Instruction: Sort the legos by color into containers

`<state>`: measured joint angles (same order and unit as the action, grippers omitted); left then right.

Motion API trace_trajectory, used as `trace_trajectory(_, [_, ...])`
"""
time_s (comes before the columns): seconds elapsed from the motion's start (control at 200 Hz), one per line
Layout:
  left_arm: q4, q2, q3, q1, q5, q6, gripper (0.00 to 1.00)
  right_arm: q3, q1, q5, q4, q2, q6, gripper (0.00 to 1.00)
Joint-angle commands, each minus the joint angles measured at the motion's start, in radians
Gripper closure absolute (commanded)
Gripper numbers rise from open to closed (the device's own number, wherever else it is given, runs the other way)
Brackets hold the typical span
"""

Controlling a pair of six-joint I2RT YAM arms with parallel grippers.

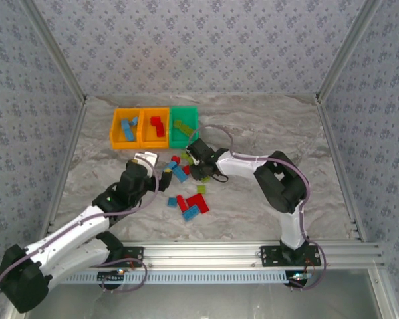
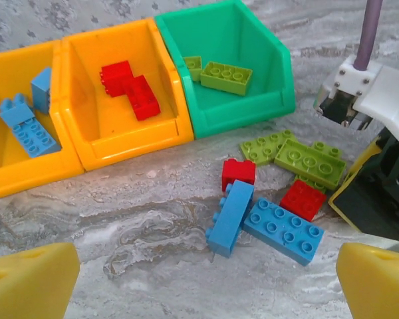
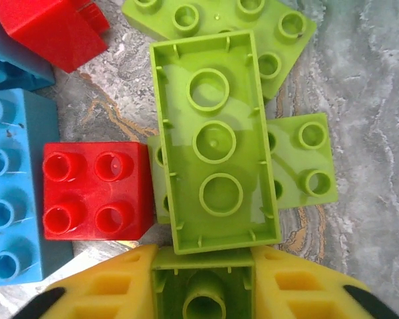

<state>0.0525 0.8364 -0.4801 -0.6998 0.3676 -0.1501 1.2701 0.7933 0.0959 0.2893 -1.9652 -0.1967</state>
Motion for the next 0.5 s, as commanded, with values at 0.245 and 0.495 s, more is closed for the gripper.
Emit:
trace_trajectory(0.245, [-0.093, -0.078, 0.058, 0.012, 0.077, -0.045, 0.01, -0.171, 0.022, 0.089, -0.318, 0.358, 0.052, 0.74])
trace_trajectory(0.495, [-0.106, -0.079, 0.072, 0.013, 0.101, -0.029, 0.01, -0.02, -0.03, 0.092, -0.602, 0.151, 0.193, 0.75])
